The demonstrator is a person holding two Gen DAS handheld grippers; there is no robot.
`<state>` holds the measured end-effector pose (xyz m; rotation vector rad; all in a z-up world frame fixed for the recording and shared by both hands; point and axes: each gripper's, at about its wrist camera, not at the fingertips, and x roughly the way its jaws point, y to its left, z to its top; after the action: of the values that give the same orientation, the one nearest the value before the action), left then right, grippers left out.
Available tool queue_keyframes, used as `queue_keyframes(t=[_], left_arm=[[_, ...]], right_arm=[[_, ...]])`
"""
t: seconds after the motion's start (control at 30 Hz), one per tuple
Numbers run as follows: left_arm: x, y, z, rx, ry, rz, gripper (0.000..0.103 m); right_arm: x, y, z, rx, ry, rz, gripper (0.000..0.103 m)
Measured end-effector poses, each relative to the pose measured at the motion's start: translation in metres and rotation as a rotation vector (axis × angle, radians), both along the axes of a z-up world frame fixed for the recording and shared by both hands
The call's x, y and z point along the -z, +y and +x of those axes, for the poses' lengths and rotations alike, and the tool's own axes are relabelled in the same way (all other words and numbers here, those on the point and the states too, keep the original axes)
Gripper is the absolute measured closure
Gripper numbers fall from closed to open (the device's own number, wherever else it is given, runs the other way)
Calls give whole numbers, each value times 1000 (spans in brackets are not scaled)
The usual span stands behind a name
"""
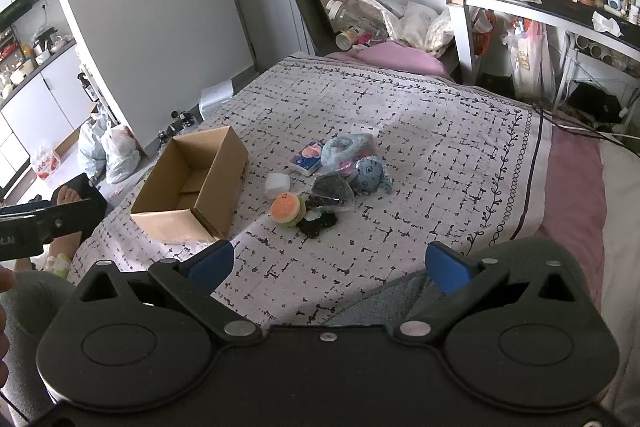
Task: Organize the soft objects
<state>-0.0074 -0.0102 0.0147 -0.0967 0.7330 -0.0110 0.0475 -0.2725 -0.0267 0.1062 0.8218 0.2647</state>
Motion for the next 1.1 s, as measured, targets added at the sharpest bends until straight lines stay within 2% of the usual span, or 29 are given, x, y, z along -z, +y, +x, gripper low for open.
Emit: queue_keyframes(t=[1.1], left_arm=[[-2,-16,-6,14,-11,0,3]], right_arm=[[-5,-9,-10,-20,-19,-7,0]])
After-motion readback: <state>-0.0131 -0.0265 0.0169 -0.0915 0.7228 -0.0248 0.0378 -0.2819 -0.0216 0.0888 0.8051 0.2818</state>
